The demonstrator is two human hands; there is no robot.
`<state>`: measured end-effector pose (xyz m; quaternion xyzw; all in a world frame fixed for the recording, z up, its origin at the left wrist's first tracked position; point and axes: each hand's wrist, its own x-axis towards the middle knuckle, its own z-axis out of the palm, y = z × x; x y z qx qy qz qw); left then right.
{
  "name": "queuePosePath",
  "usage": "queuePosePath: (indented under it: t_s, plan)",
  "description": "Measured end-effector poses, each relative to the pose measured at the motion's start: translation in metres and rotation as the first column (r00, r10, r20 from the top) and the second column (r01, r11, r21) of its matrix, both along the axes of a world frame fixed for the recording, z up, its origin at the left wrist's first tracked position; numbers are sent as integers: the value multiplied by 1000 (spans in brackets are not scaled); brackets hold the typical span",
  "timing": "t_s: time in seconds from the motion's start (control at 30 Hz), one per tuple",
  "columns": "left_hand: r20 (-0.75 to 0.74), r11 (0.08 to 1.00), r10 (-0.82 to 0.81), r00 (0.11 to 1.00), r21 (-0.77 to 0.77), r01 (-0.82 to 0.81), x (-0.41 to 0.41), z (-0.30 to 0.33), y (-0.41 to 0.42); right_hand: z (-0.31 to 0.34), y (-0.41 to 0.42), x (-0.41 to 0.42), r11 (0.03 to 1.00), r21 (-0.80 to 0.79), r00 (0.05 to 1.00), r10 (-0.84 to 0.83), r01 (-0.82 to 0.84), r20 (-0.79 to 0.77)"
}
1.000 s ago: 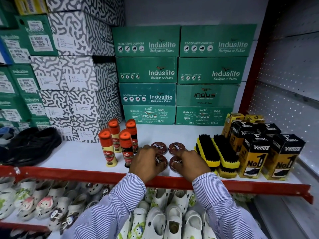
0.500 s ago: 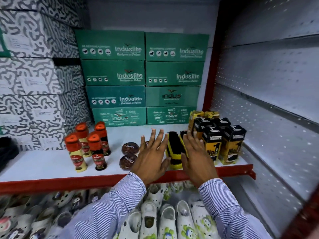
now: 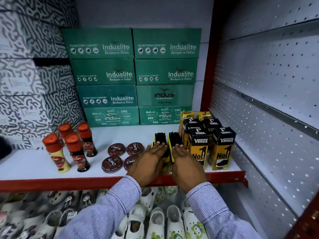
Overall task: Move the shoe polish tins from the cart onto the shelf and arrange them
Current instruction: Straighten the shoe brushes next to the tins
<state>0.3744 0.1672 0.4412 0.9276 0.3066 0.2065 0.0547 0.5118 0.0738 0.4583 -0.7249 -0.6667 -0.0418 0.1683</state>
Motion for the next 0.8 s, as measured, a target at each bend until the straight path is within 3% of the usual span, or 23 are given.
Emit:
queuePosePath:
  t_s: [0.57, 0.67, 0.8]
  plan:
    - [-28, 997, 74, 997, 30, -74, -5, 6, -4, 2, -1, -4, 1000, 26, 1000, -7, 8, -13]
    - [-68, 995, 89, 994, 51, -85, -6, 10, -9, 8, -8, -4, 991, 125, 999, 45, -41, -25]
    - [-27, 989, 92, 995, 121, -88, -2, 21, -19, 23, -25, 6, 923, 380, 994, 84, -52, -67]
